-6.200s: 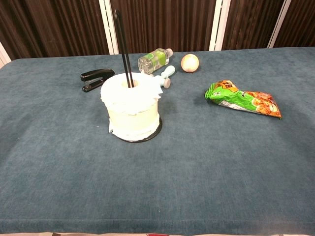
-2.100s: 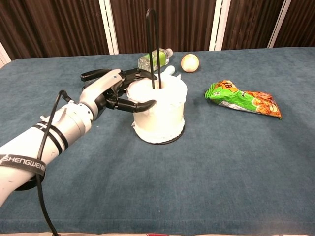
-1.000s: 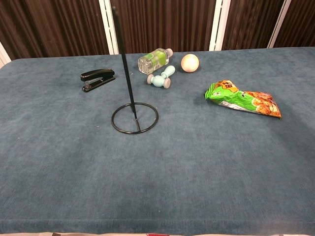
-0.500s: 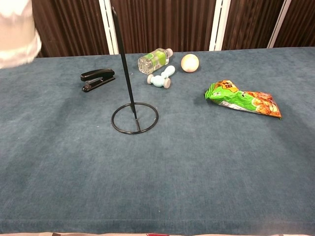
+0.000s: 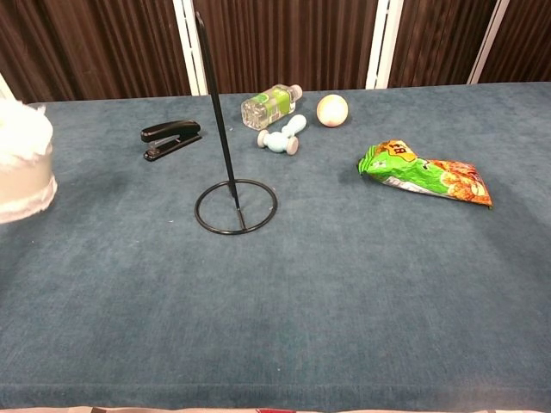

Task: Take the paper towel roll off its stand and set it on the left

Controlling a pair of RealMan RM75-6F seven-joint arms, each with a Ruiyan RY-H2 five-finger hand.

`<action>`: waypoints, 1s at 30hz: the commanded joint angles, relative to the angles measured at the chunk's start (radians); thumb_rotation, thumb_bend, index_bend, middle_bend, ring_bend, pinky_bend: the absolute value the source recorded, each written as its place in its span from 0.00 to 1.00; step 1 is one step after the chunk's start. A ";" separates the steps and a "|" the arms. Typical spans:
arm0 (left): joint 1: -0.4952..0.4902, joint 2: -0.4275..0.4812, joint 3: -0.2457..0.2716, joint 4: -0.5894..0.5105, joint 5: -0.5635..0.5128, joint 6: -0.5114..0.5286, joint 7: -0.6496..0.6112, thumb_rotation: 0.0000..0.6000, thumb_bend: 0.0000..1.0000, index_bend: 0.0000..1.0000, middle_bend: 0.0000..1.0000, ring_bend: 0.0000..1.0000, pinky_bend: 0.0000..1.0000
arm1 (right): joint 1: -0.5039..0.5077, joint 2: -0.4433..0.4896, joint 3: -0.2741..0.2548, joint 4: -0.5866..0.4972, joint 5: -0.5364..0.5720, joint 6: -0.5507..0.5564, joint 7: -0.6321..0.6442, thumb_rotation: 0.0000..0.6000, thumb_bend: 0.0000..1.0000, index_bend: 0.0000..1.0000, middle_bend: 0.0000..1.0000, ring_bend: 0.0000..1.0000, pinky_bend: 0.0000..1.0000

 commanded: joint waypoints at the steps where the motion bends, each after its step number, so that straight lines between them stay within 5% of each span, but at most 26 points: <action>1: 0.001 -0.034 0.004 0.038 -0.020 -0.023 0.011 1.00 0.31 0.15 0.21 0.14 0.21 | 0.001 0.000 -0.001 -0.001 0.001 -0.003 -0.003 1.00 0.12 0.00 0.00 0.00 0.22; 5: 0.005 -0.036 0.010 0.038 -0.020 -0.041 0.004 1.00 0.31 0.01 0.05 0.06 0.16 | 0.002 0.001 -0.002 -0.003 0.003 -0.007 -0.004 1.00 0.12 0.00 0.00 0.00 0.22; 11: 0.021 -0.009 0.025 0.009 -0.015 -0.039 0.073 1.00 0.32 0.00 0.00 0.00 0.12 | 0.000 0.003 -0.001 -0.005 0.004 -0.003 -0.002 1.00 0.12 0.00 0.00 0.00 0.22; 16: 0.055 0.037 0.038 -0.069 -0.038 0.005 0.272 1.00 0.32 0.00 0.00 0.00 0.12 | -0.001 0.007 -0.006 -0.006 -0.004 -0.001 0.004 1.00 0.12 0.00 0.00 0.00 0.22; 20: 0.095 0.151 0.044 -0.271 -0.109 0.044 0.542 1.00 0.32 0.00 0.00 0.00 0.11 | -0.002 0.006 -0.006 -0.005 -0.005 0.001 0.005 1.00 0.12 0.00 0.00 0.00 0.22; 24: 0.131 0.221 0.044 -0.381 -0.027 0.182 0.638 1.00 0.32 0.00 0.00 0.00 0.09 | -0.002 0.007 -0.005 -0.006 -0.001 0.001 0.007 1.00 0.12 0.00 0.00 0.00 0.22; 30: 0.153 0.258 0.060 -0.324 0.124 0.290 0.638 1.00 0.33 0.06 0.02 0.01 0.11 | -0.001 0.003 -0.002 -0.005 0.005 -0.002 -0.004 1.00 0.12 0.00 0.00 0.00 0.22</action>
